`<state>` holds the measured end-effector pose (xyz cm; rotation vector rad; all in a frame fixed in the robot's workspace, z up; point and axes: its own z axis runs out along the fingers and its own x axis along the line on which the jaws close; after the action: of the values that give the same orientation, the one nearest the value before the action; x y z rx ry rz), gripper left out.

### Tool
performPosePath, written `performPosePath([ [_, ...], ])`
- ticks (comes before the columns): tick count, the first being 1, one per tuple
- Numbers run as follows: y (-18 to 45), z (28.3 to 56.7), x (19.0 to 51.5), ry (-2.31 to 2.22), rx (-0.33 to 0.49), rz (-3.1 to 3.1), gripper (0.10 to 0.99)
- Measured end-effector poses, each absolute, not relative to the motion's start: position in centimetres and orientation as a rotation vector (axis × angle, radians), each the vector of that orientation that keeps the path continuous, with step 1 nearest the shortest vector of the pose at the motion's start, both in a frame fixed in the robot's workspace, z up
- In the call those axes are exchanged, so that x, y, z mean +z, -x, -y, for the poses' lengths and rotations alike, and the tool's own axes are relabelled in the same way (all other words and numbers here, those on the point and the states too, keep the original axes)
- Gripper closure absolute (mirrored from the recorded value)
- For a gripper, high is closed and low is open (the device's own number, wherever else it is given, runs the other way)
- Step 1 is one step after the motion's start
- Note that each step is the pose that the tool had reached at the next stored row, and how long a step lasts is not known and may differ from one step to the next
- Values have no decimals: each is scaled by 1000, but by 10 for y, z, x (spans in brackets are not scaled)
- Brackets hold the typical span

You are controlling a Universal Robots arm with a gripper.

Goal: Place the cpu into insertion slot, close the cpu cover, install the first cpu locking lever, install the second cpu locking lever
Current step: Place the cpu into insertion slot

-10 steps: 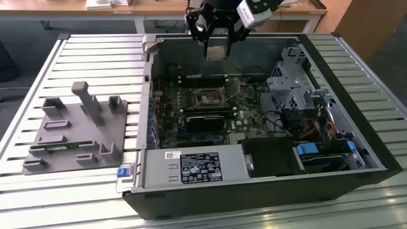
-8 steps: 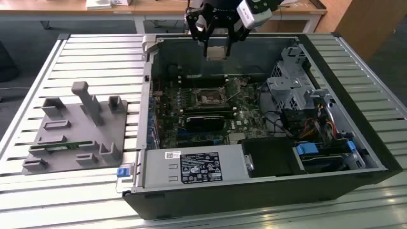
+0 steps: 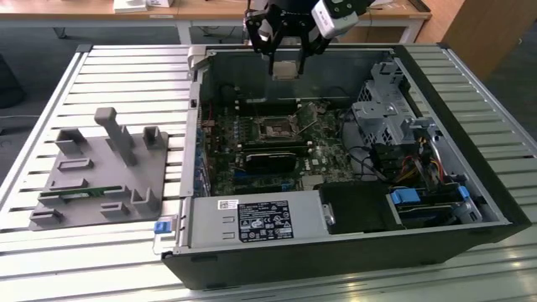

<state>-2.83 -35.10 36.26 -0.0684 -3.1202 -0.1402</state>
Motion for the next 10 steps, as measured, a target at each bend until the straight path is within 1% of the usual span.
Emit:
performPosePath([
  [10, 28, 351, 362, 274, -142, 3115, 545],
])
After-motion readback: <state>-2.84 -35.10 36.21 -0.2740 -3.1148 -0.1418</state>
